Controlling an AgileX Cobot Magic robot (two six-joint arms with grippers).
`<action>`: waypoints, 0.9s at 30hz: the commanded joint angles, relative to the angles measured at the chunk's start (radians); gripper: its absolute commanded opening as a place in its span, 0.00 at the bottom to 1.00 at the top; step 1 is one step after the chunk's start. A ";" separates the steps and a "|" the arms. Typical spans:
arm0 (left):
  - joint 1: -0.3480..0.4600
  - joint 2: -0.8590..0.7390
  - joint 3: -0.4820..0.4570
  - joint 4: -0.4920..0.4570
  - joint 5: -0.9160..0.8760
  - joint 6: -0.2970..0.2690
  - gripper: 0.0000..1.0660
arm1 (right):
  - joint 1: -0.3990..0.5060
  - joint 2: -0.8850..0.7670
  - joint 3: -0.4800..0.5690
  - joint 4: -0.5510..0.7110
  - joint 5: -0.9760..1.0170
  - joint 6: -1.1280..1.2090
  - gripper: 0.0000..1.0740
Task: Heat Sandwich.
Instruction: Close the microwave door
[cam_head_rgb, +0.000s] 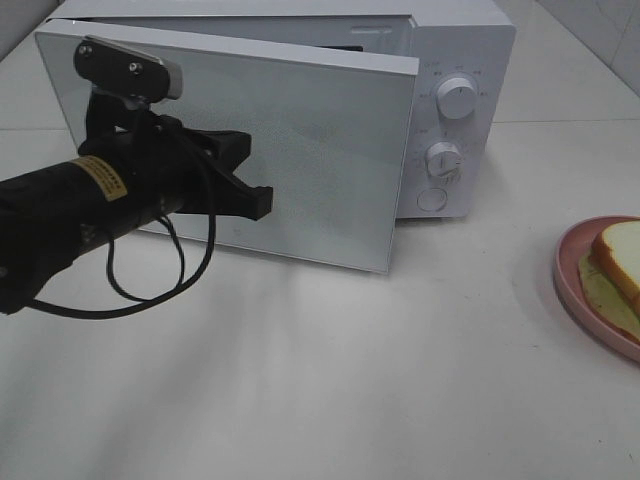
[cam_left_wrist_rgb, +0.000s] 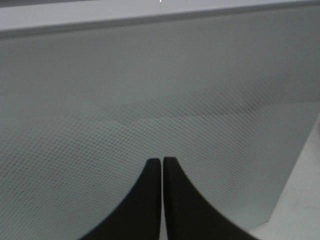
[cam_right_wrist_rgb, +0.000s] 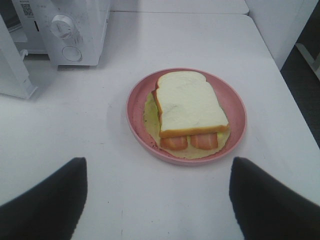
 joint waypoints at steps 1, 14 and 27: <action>-0.028 0.037 -0.057 -0.017 -0.003 -0.008 0.00 | -0.004 -0.026 0.006 0.000 -0.010 -0.011 0.71; -0.061 0.153 -0.253 -0.026 0.079 -0.008 0.00 | -0.004 -0.026 0.006 0.000 -0.010 -0.011 0.71; -0.061 0.257 -0.454 -0.026 0.162 -0.008 0.00 | -0.004 -0.026 0.006 0.000 -0.010 -0.011 0.71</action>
